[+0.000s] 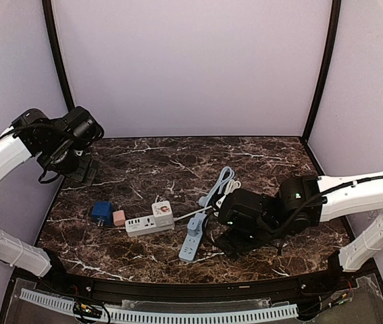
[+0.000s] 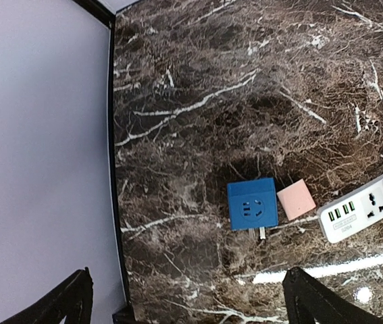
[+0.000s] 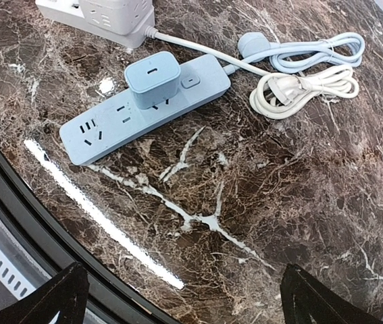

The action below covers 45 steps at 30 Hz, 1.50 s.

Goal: Insert the plug

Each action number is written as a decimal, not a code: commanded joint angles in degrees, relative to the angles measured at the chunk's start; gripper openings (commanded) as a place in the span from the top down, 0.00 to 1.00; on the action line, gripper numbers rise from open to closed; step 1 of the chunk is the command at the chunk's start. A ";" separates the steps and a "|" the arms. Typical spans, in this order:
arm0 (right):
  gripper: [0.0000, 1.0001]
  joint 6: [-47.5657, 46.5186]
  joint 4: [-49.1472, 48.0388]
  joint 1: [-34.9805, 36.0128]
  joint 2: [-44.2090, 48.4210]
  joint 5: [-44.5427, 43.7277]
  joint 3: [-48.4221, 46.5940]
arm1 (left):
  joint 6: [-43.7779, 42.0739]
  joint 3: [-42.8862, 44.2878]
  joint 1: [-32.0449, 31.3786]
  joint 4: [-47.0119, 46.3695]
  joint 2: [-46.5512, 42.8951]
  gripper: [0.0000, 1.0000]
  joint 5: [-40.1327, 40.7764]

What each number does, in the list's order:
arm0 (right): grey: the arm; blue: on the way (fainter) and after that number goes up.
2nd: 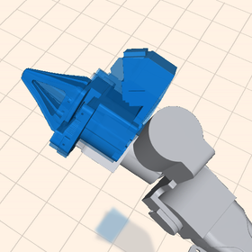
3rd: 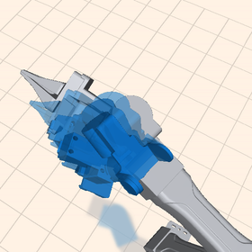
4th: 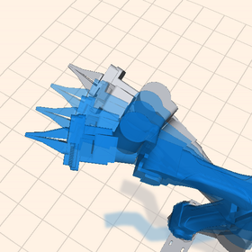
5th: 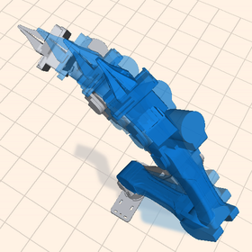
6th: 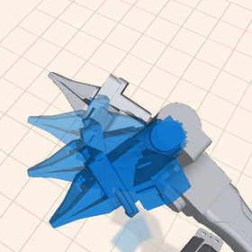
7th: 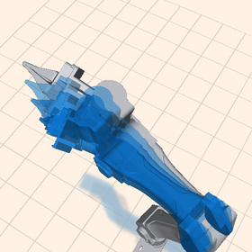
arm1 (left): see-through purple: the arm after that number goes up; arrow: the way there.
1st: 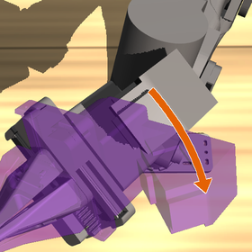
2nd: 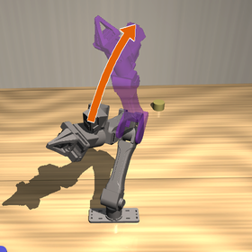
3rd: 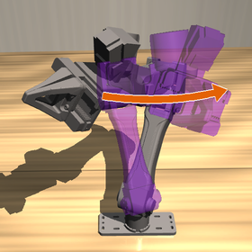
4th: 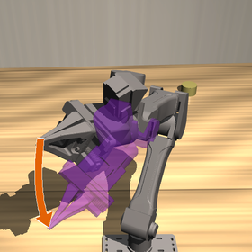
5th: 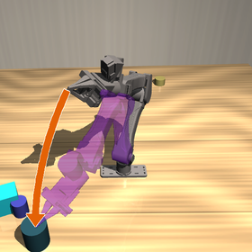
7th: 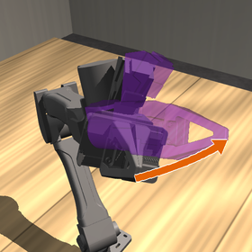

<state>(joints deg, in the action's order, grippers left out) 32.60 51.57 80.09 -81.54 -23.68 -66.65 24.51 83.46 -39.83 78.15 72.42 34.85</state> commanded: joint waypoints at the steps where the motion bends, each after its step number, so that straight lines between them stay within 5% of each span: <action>1: 0.01 -2.15 -2.16 0.32 -0.42 -0.78 -1.55 | 7.11 -3.82 2.97 5.41 -2.78 0.01 -7.19; 11: 0.01 -0.91 -2.30 -0.39 2.16 -0.17 -0.10 | 12.65 -14.28 7.55 1.11 -5.94 0.01 -15.15; 23: 0.01 1.03 -1.92 -0.36 5.67 1.04 2.17 | -1.49 -23.40 14.75 -14.04 0.05 0.02 -28.31; 45: 0.01 6.60 0.39 -0.37 14.57 2.02 7.33 | -9.83 -22.52 21.20 -21.06 15.63 0.13 -34.68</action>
<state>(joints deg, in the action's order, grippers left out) 37.89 50.72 80.07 -67.79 -21.96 -60.07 16.91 59.75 -19.90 56.14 86.70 0.75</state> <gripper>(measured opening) 0.986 0.892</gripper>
